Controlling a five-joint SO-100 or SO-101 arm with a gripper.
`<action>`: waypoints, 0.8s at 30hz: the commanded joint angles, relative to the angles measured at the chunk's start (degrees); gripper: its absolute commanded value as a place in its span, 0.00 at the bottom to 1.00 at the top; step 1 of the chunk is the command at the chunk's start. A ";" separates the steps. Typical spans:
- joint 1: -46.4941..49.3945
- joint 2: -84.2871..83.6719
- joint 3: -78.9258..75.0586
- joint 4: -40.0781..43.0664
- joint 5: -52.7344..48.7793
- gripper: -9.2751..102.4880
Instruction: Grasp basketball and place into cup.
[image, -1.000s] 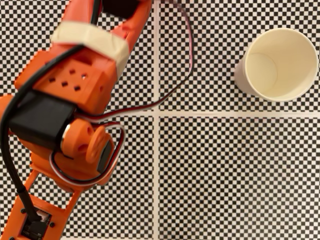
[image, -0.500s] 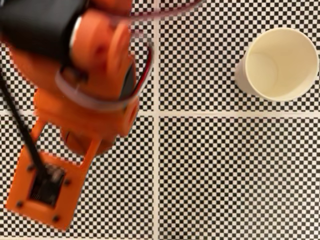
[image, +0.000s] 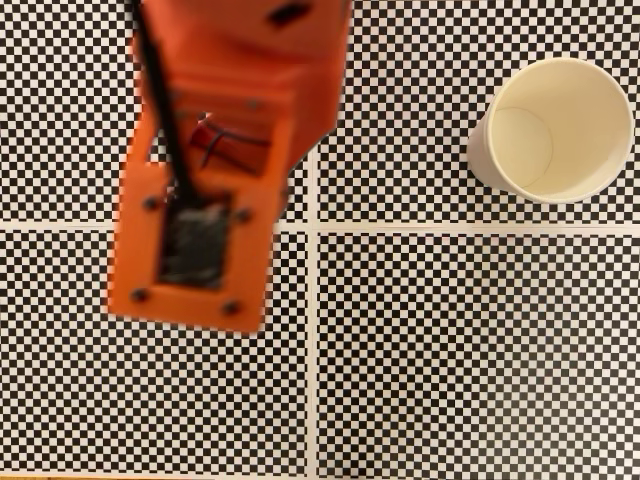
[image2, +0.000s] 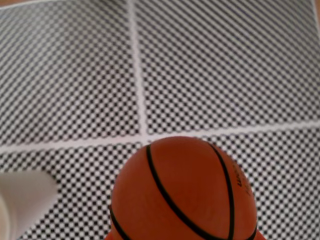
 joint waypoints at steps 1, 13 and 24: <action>-3.25 4.13 1.05 0.44 -1.05 0.19; -22.50 12.83 7.56 0.44 9.40 0.22; -38.41 16.08 11.95 0.35 17.49 0.24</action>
